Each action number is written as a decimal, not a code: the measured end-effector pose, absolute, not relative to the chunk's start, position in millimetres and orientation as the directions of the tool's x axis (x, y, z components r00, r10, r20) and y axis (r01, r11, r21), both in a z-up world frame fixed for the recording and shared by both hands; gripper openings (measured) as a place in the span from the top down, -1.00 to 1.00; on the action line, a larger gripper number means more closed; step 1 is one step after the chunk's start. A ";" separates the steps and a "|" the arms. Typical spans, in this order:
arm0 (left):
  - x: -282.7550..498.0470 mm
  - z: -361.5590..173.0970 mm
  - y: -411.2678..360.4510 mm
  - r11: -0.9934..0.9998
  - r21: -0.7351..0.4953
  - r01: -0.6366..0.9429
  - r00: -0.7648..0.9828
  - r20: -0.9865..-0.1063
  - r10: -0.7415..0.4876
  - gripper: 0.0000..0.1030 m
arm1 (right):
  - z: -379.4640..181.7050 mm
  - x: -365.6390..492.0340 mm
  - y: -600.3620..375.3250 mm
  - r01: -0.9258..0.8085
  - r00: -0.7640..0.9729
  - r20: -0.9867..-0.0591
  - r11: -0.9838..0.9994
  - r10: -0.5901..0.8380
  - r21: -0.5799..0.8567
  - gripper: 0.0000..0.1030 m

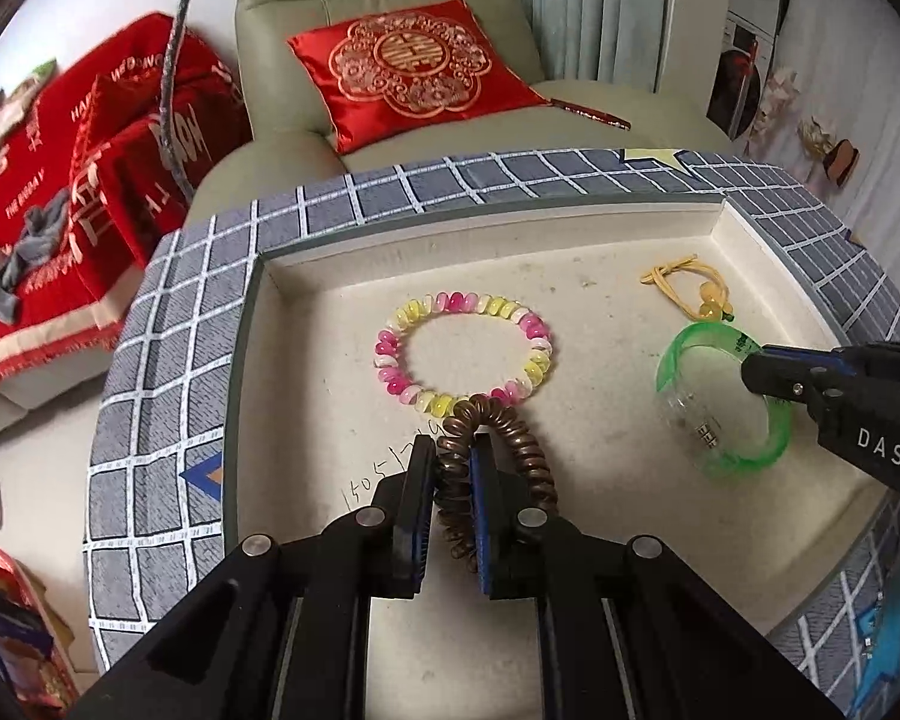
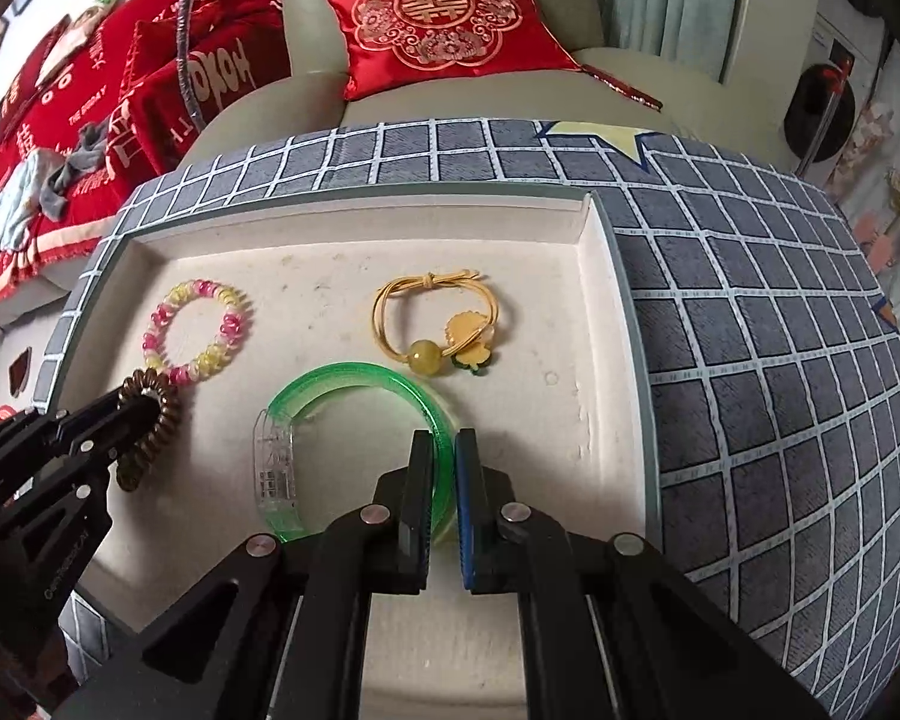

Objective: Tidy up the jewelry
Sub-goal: 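Carry the coil and bangle into the tray and open both tools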

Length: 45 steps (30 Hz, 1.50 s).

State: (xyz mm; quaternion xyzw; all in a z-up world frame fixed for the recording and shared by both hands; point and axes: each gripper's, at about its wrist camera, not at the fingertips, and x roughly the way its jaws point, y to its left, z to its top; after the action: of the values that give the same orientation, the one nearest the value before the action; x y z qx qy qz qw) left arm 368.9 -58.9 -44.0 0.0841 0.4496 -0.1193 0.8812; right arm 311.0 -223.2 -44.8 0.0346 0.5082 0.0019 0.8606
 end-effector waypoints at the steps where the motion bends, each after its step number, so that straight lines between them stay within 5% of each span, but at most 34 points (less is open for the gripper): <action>1: 366.7 -44.0 -59.4 0.958 0.048 0.283 0.574 -0.809 -0.129 0.49 | -44.8 310.3 -222.5 0.031 0.485 -0.874 0.998 0.036 0.058 0.84; 5: 363.9 -43.2 -59.9 0.957 0.058 0.283 0.582 -0.803 -0.124 0.49 | -44.9 309.6 -223.1 0.025 0.487 -0.872 0.996 0.058 0.080 0.63; 7: 363.2 -42.9 -59.6 0.956 0.064 0.285 0.583 -0.803 -0.120 0.49 | -44.3 309.5 -223.4 0.025 0.486 -0.871 0.995 0.075 0.099 -0.10; 8: 363.2 -43.0 -59.8 0.957 0.065 0.284 0.584 -0.803 -0.118 0.49 | -43.4 308.8 -223.3 0.030 0.491 -0.868 0.995 0.073 0.100 -0.19; 36: 359.5 -34.3 -63.6 0.954 0.083 0.290 0.623 -0.773 -0.122 0.48 | 0.0 235.3 -255.6 0.088 0.599 -0.784 0.959 0.165 0.270 -0.20; 37: 358.9 -32.8 -63.6 0.954 0.081 0.290 0.626 -0.770 -0.125 0.27 | -0.2 234.1 -255.8 0.088 0.597 -0.785 0.959 0.167 0.270 -0.20; 38: 358.1 -30.3 -63.4 0.954 0.080 0.290 0.630 -0.766 -0.128 -0.75 | -0.3 233.2 -255.7 0.087 0.596 -0.785 0.959 0.168 0.271 -0.20; 39: 356.4 -26.9 -62.4 0.958 0.091 0.273 0.646 -0.755 -0.113 -1.00 | -0.2 231.6 -255.8 0.087 0.597 -0.784 0.958 0.168 0.272 -0.20; 45: 346.9 -10.7 -59.8 0.959 0.108 0.261 0.687 -0.719 -0.106 -1.00 | 1.9 222.2 -254.4 0.074 0.603 -0.777 0.957 0.182 0.281 -0.51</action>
State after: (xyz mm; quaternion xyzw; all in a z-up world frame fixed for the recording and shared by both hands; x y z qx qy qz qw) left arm 346.9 -59.8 -10.7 0.1014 0.3829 -0.1006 0.9127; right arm 222.2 -254.4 1.9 0.1436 0.4445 0.0304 0.8837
